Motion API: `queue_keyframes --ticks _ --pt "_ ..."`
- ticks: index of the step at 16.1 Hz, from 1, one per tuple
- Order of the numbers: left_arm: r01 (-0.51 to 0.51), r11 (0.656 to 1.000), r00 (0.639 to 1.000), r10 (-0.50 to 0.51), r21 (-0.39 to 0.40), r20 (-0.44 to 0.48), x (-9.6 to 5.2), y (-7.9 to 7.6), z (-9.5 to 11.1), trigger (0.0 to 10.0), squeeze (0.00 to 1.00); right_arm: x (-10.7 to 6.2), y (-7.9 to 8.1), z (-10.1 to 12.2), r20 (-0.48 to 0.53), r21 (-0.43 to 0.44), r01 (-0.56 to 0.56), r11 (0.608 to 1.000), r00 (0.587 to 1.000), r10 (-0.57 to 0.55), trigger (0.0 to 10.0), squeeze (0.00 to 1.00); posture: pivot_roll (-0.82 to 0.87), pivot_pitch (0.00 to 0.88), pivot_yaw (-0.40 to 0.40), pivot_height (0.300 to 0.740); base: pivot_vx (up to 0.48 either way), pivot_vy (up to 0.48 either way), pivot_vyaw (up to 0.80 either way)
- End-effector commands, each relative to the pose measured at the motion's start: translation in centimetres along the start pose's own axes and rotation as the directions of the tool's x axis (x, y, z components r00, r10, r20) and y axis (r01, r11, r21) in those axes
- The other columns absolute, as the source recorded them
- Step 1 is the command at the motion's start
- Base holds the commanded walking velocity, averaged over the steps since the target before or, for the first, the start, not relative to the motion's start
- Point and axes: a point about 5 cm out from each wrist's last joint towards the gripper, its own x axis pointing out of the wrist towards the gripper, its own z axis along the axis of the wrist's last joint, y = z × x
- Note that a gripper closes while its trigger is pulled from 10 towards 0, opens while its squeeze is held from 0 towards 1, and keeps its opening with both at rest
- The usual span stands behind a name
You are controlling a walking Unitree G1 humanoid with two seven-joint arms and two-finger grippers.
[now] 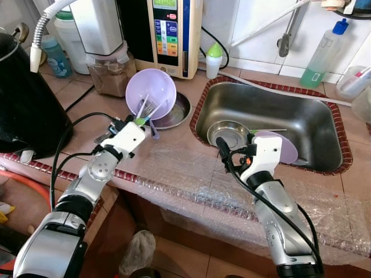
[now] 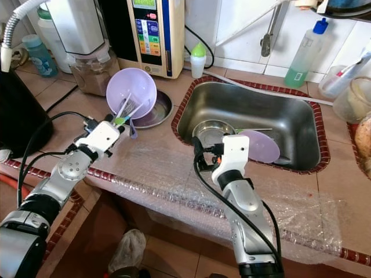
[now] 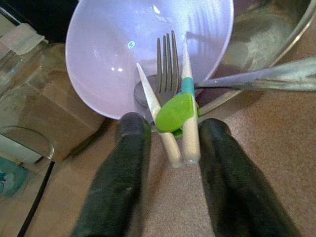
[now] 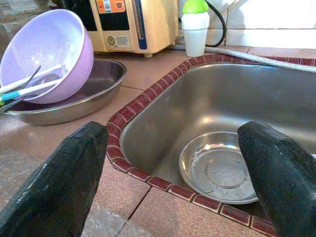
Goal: Kitchen organization
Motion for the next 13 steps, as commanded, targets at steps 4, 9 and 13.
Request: queue_keyframes --ticks 4,9,13 --pt "-0.008 1.000 1.000 0.008 0.010 0.025 0.4 0.4 0.5 0.0 0.00 0.3 0.1 0.6 0.015 -0.002 -0.009 1.000 1.000 0.009 10.0 0.00 -0.08 0.036 0.032 0.740 0.000 0.000 0.00" --pt "-0.007 1.000 0.999 0.007 0.014 0.031 0.5 0.4 0.6 0.0 0.00 0.3 0.2 0.5 0.016 -0.001 -0.007 1.000 1.000 0.007 10.0 0.00 -0.08 0.029 0.037 0.740 0.000 0.000 0.00" --pt "-0.058 0.998 0.997 0.057 0.020 0.057 0.4 1.6 0.9 0.0 0.00 0.8 0.5 0.7 0.032 0.014 -0.019 1.000 0.999 0.018 10.0 0.00 -0.06 0.012 0.040 0.740 0.000 0.000 0.00"
